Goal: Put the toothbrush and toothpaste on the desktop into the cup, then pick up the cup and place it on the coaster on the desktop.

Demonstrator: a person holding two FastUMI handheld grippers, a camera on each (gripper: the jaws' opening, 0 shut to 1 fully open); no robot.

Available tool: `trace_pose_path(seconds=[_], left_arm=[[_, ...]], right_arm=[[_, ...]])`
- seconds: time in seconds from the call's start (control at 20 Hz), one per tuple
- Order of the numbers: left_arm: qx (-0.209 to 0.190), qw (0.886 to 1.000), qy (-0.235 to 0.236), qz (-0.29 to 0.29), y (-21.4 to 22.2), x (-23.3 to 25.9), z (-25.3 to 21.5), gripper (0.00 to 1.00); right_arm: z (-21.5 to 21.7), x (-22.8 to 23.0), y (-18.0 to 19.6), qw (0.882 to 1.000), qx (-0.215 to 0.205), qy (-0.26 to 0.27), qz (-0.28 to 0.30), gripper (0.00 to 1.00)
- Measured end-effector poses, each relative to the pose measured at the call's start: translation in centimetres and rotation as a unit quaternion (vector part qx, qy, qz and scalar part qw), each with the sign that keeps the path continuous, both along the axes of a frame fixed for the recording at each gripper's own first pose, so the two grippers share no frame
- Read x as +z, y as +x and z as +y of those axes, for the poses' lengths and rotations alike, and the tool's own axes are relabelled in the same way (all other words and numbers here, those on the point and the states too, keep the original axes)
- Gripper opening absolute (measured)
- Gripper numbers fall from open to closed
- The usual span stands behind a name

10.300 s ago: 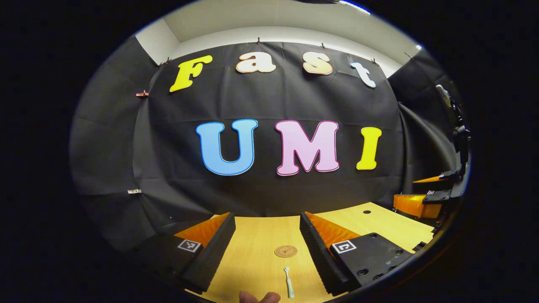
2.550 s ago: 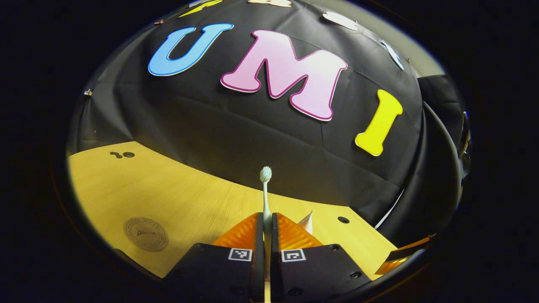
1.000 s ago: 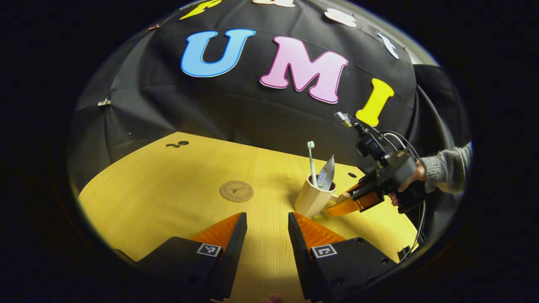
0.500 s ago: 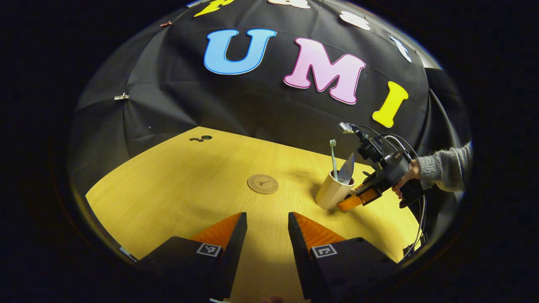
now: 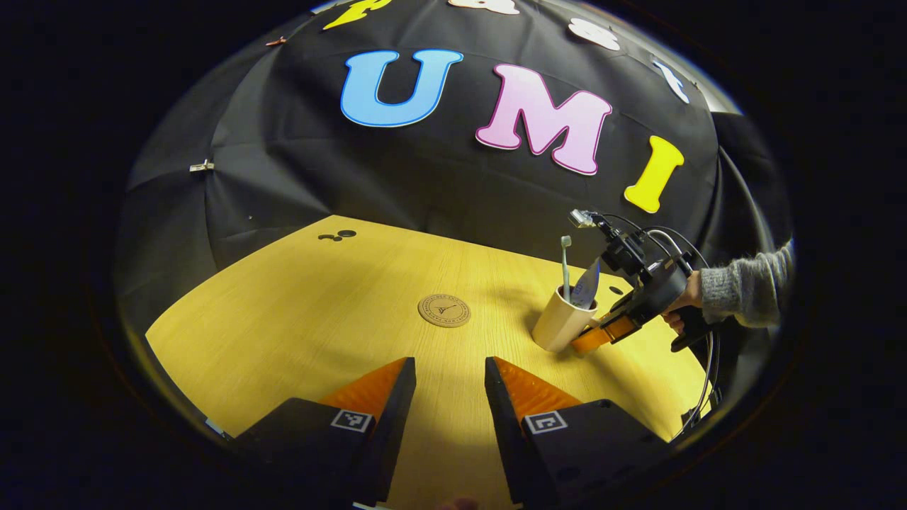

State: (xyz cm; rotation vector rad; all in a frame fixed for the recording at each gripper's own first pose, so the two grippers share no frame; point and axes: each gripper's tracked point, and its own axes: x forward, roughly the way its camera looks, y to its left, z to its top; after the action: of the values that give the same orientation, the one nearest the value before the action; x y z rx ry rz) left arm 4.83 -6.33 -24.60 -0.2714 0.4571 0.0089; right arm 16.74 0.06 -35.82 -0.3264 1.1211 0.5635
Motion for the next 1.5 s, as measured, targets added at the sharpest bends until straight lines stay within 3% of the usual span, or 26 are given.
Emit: trace_pose_path(seconds=[0.35,0.65,1.05,1.5], left_arm=[[-0.005,1.0,-0.004,-0.006,-0.9,0.4,1.3,0.64],[-0.014,1.0,-0.01,-0.005,-2.3,0.6,3.9,0.64],[0.001,1.0,-0.02,0.01,-4.0,-0.6,8.7,0.64],[0.026,0.999,-0.027,0.016,-4.3,-1.3,12.4,0.64]], right_arm=[[2.9,2.8,0.9,0.999,-0.014,0.026,-0.025,0.28],[9.5,4.1,2.6,0.999,-0.004,0.04,-0.034,0.28],[17.0,3.2,5.4,0.999,0.019,0.037,-0.029,0.29],[19.7,1.4,6.4,0.999,0.027,0.011,-0.014,0.29]])
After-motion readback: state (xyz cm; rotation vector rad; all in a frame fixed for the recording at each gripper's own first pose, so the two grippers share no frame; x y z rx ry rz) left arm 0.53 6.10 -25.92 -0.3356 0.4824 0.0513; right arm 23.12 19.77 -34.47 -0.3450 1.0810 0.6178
